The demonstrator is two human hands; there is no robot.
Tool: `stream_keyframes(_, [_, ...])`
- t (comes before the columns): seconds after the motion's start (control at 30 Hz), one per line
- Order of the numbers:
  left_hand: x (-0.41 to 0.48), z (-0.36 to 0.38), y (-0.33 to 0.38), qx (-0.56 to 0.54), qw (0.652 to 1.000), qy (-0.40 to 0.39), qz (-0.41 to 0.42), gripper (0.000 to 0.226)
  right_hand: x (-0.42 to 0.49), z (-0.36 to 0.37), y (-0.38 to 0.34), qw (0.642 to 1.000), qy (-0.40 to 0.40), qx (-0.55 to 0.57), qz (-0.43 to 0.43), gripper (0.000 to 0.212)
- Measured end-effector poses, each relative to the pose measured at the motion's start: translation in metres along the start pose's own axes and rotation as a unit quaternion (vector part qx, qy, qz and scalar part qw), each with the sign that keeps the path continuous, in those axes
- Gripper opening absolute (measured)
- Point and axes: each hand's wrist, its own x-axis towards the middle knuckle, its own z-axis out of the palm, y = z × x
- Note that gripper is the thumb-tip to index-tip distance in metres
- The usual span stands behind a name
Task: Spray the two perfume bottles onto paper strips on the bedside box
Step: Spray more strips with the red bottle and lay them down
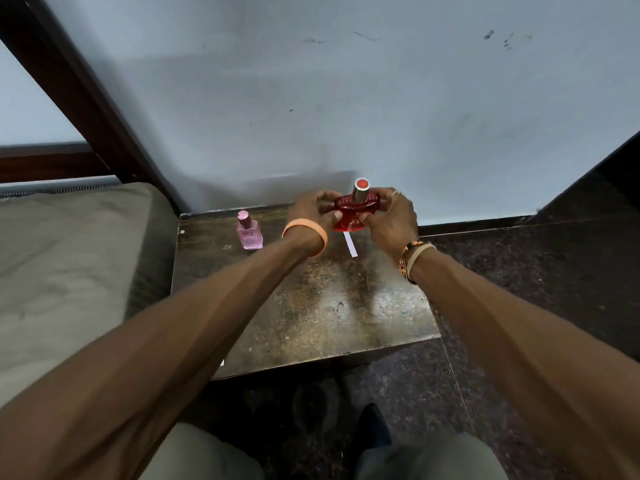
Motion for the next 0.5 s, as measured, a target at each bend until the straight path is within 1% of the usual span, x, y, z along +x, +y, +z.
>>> stream_keyframes(0.2, [0.025, 0.002, -0.012, 0.005, 0.999, 0.027, -0.024, 0.029, 0.028, 0.012, 0.005, 0.999, -0.025, -0.02, 0.011, 0.048])
stream_keyframes(0.5, [0.035, 0.003, -0.025, 0.012, 0.999, 0.028, -0.036, 0.029, 0.039, 0.021, 0.016, 0.999, -0.042, -0.024, 0.022, 0.045])
